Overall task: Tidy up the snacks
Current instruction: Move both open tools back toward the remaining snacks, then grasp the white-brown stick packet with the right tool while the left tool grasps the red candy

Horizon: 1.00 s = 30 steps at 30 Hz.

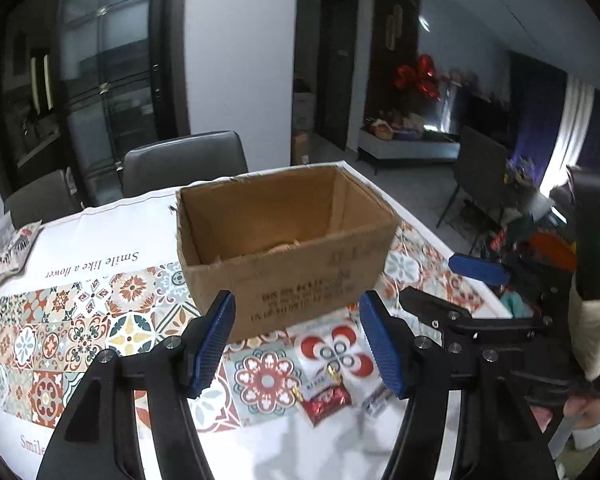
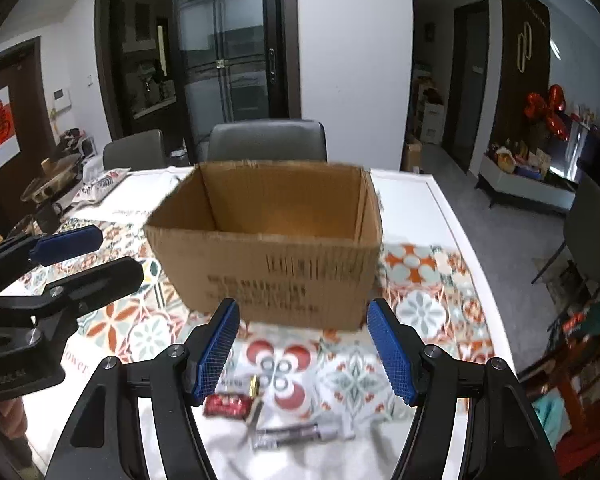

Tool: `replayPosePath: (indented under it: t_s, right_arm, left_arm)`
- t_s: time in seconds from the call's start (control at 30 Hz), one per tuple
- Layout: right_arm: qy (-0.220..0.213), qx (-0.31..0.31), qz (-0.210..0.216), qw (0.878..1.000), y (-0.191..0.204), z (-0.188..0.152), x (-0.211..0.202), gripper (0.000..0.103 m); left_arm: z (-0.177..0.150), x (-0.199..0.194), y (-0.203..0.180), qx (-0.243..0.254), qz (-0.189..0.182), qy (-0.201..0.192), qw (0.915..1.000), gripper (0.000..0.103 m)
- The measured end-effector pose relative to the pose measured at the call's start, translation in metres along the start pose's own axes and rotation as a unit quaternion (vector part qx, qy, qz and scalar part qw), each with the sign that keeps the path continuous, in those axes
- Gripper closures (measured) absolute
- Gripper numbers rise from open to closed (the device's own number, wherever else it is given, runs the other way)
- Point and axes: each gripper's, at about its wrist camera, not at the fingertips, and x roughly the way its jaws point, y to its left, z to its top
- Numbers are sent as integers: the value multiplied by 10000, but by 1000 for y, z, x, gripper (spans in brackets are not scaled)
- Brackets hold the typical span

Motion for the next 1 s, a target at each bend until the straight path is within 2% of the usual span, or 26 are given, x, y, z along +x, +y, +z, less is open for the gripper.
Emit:
replayPosePath:
  t_s: [0.1, 0.27, 0.37, 0.5, 0.67, 0.73, 1.0]
  right_arm:
    - [104, 163, -10, 9998, -2, -13, 0, 36]
    - [266, 548, -87, 9981, -7, -38, -1, 36]
    - [431, 859, -140, 9953, -7, -55, 1, 35]
    - [727, 1047, -58, 9918, 4, -78, 6, 36]
    - [738, 1328, -191, 9882, 6, -99, 13, 36]
    - [836, 1476, -203, 9853, 5, -106, 20, 36]
    - [987, 1722, -371, 9794, 3, -120, 36, 36]
  left_arm:
    - [-14, -4, -9, 295, -18, -60, 9995, 39]
    - [-36, 3, -18, 615, -273, 9, 9977, 40]
    - [-45, 9, -20, 737, -497, 61, 9960, 42]
    - [-57, 16, -16, 801, -521, 132, 9953, 44]
    - [-72, 30, -13, 1011, -689, 365, 9918, 49]
    - [-77, 39, -12, 1072, -795, 512, 9897, 54]
    - [-96, 74, -16, 1353, -1134, 980, 9794, 60]
